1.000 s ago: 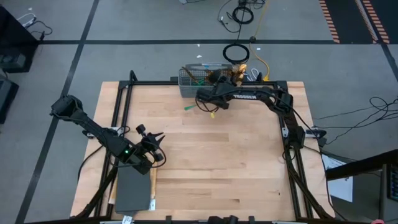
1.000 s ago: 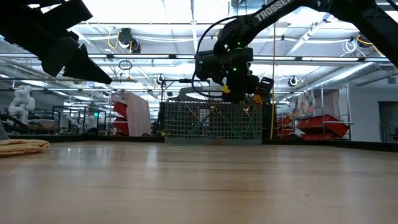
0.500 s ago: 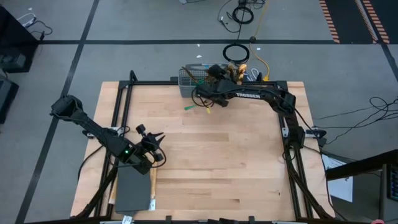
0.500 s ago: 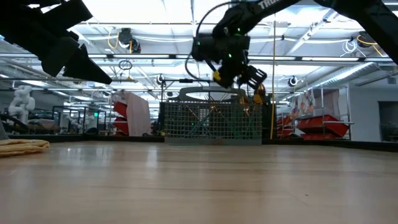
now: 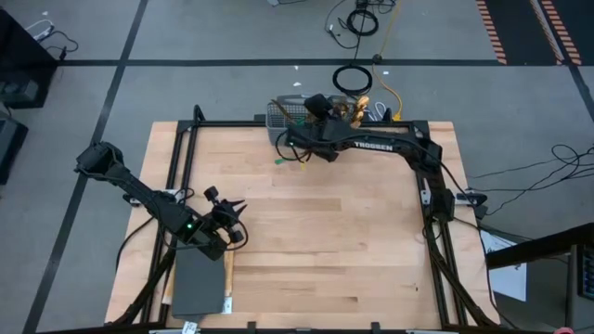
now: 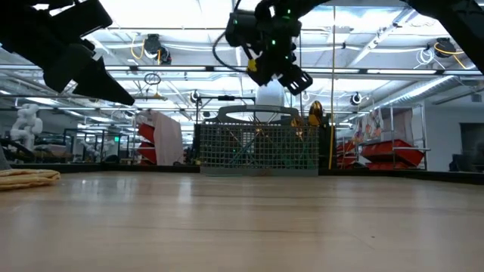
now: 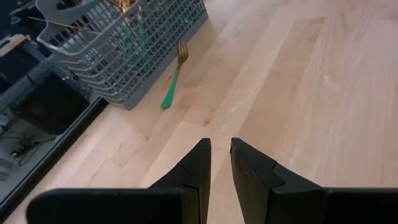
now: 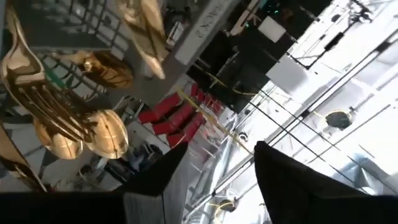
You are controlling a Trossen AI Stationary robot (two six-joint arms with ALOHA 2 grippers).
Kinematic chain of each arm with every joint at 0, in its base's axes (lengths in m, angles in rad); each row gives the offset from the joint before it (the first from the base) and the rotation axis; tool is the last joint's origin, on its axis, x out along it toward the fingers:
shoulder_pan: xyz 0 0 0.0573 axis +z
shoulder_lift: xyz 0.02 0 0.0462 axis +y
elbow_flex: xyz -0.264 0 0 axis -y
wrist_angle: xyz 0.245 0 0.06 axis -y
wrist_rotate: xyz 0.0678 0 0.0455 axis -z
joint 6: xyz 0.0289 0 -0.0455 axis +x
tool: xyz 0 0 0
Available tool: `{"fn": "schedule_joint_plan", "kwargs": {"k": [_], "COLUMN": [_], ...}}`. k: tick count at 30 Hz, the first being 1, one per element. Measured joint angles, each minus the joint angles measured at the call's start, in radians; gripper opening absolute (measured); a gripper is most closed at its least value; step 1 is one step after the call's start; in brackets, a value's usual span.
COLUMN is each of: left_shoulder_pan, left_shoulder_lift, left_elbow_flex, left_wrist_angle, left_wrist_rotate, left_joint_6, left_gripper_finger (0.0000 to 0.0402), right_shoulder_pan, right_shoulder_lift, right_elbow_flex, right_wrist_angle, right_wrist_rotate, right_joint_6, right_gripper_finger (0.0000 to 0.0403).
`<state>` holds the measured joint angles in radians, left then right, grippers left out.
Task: Sort silverware
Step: Put the green fork into the dishwasher utensil holder
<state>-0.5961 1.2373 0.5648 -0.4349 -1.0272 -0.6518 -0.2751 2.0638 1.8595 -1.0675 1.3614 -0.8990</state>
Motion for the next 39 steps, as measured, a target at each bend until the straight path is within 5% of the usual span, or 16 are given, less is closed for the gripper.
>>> {"fn": "schedule_joint_plan", "kwargs": {"k": [4, 10, 15, 19, 24, 29, 34, 39], "left_shoulder_pan": [0.000, 0.000, 0.000, 0.000, 0.004, 0.018, 0.038, 0.057], "left_shoulder_lift": [0.000, 0.000, 0.000, 0.000, 0.000, 0.000, 0.000, 0.000], "left_elbow_flex": [0.000, 0.000, 0.000, 0.000, 0.000, 0.001, 0.001, 0.001], "left_wrist_angle": [0.000, 0.001, 0.000, 0.000, -0.001, -0.004, -0.001, 0.000], "left_wrist_rotate": [0.002, 0.031, 0.031, 0.035, 0.005, 0.001, -0.009, -0.012], "left_joint_6": [0.002, -0.001, 0.000, -0.024, -0.016, -0.016, -0.015, -0.022], "left_gripper_finger": [0.0070, 0.0070, 0.0070, 0.0070, 0.0070, 0.0070, 0.0070, 0.0070], "right_shoulder_pan": [0.074, 0.163, 0.098, 0.024, -0.037, -0.030, 0.007, 0.027], "right_shoulder_lift": [-0.014, -0.006, -0.002, -0.002, 0.036, 0.096, 0.149, 0.205], "right_elbow_flex": [0.002, 0.000, -0.001, -0.001, -0.001, -0.001, -0.002, -0.001], "right_wrist_angle": [0.005, 0.033, 0.193, 0.231, 0.265, 0.264, 0.241, 0.288], "right_wrist_rotate": [-0.173, -0.871, -1.013, -1.204, -1.230, -1.160, -1.078, -1.027], "right_joint_6": [0.067, 0.131, 0.097, 0.224, 0.459, 0.464, 0.476, 0.692], "right_gripper_finger": [0.0167, 0.0167, 0.0167, 0.0167, 0.0134, 0.0017, 0.0001, 0.0000]}}
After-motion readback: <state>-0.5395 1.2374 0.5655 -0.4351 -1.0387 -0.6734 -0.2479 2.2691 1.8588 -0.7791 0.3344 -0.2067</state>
